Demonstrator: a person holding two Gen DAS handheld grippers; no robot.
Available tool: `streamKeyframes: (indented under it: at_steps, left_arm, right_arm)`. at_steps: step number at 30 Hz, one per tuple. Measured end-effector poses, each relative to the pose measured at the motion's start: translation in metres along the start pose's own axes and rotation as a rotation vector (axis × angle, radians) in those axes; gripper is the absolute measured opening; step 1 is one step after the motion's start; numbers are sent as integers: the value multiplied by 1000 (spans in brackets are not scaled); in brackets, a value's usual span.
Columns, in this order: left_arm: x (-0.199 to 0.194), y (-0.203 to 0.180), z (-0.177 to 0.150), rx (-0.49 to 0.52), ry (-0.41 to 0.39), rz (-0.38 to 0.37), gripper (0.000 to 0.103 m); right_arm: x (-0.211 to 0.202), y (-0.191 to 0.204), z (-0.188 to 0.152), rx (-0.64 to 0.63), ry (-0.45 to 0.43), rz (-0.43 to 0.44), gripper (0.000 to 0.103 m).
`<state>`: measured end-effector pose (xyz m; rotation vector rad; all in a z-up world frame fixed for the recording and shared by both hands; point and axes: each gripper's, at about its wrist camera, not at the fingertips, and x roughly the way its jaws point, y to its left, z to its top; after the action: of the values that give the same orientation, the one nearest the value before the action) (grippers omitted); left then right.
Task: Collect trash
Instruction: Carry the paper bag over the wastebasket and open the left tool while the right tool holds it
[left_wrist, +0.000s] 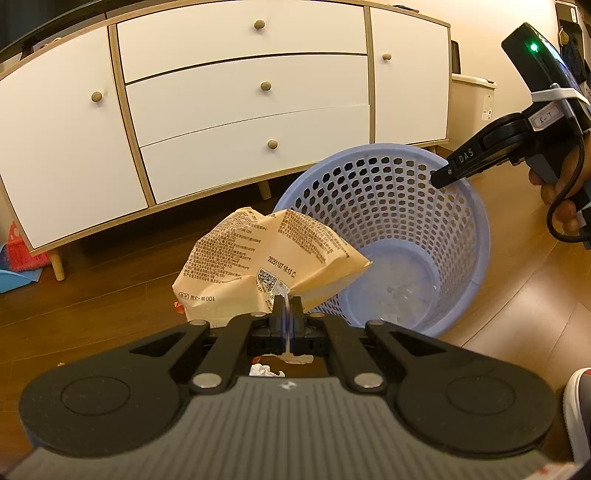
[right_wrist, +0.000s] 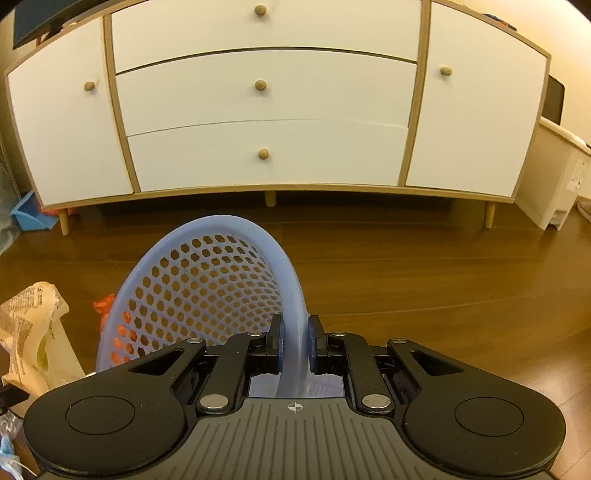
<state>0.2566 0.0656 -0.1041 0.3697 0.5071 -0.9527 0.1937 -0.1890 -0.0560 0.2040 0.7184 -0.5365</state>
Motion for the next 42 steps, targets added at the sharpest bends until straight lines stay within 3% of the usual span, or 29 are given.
streamKeyframes:
  at_steps: [19, 42]
  left_arm:
    - [2, -4, 2, 7, 3, -32, 0]
    - [7, -9, 7, 29, 3, -65, 1]
  right_arm:
    - [9, 36, -10, -312, -10, -118, 9]
    - [16, 47, -21, -527, -35, -190, 10]
